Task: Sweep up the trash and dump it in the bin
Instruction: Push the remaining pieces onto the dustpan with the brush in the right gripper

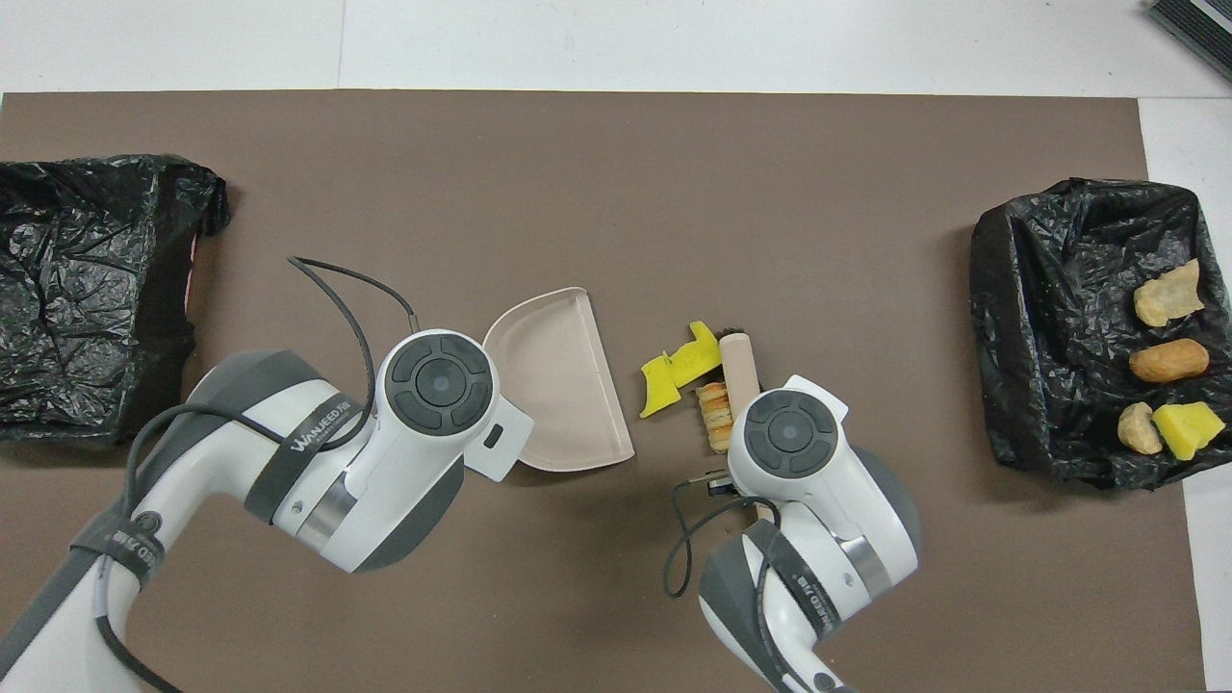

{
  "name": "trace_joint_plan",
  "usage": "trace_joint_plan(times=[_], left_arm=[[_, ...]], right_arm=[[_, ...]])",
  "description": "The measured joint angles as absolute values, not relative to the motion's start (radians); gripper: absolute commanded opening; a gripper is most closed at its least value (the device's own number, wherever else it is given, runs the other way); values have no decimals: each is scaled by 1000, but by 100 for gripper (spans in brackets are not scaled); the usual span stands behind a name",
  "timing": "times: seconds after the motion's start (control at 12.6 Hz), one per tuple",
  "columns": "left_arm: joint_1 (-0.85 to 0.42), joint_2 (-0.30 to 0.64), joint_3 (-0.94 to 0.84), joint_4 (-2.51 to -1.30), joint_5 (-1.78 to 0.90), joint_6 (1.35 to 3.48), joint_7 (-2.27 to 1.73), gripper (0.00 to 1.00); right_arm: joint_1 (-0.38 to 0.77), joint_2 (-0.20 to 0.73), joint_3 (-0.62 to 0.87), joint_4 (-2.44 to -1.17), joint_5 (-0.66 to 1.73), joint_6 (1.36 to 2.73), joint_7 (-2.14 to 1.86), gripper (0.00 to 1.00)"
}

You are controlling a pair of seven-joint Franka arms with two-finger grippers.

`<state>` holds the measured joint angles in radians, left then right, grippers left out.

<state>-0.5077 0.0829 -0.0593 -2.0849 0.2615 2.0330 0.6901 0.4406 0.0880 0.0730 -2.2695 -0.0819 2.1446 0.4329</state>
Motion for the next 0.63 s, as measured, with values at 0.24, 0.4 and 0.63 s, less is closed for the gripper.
trace_joint_plan(times=[0.24,0.4,0.63], left_arm=[[-519,65,-60,-2141,262,2088,689,0],[-521,62,-60,-2153,265,2097,688,0],[-521,59,-59,-2160,265,2099,688,0]], right_arm=[[548,129,75,-2221,-25,2150,529,0],[610,156,75,-2170,65,2153,550,0],[648,182,76,-2100,169,2155,558,0]])
